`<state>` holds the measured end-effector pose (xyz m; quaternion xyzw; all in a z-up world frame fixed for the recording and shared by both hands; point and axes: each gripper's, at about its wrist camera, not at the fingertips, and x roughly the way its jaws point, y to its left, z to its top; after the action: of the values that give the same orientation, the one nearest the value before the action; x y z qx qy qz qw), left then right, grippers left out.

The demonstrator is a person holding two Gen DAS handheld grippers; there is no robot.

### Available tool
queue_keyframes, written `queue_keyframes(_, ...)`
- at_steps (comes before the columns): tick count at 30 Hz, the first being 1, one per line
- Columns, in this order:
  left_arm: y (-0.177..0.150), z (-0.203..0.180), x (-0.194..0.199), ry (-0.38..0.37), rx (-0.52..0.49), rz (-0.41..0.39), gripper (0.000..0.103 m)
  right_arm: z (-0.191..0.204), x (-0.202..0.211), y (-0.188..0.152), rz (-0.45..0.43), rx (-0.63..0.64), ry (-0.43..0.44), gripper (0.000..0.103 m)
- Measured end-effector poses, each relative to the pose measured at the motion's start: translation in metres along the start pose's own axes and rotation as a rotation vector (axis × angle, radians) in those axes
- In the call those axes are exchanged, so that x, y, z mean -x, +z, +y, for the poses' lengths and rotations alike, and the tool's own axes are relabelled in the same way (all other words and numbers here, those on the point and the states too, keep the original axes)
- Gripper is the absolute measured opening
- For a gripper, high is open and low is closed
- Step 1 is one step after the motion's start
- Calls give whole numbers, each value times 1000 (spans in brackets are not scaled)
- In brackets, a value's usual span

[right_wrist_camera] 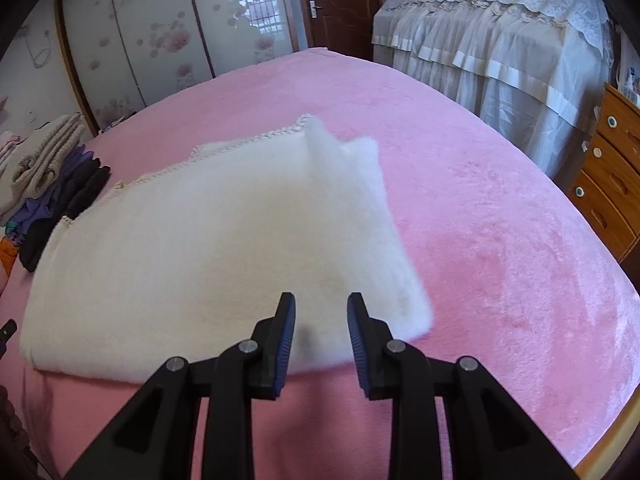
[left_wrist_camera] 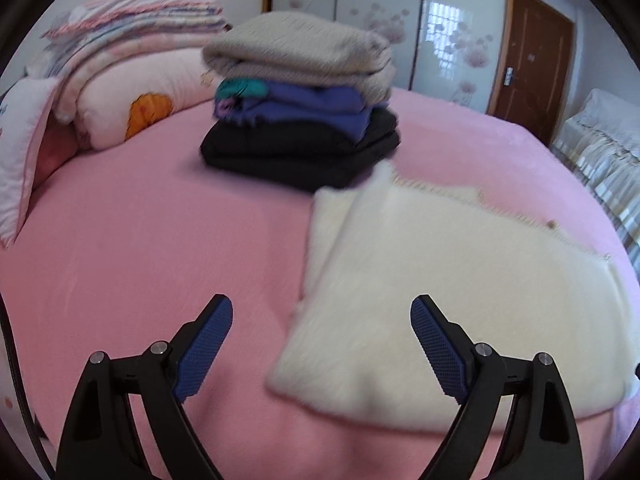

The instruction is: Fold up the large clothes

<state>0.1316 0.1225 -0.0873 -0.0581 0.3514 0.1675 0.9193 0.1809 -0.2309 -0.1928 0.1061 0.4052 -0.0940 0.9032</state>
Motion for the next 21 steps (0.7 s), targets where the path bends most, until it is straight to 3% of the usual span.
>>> queue_keyframes(6,49,-42,-46,-42,-118,12,90,57,-11,32,-10,116,96,27)
queue_keyframes(12,91,-79,-120,-58,-191,117,90,98,-47,84,-6,229,90,27)
queue_keyframes(18,120,-98,-174,-11,-192,175,90,110,-107,141,62,213,42,27)
queue_keyframes(21,125,-98,-194,56,-204,201,90,100,-137,155,113,179,1,27)
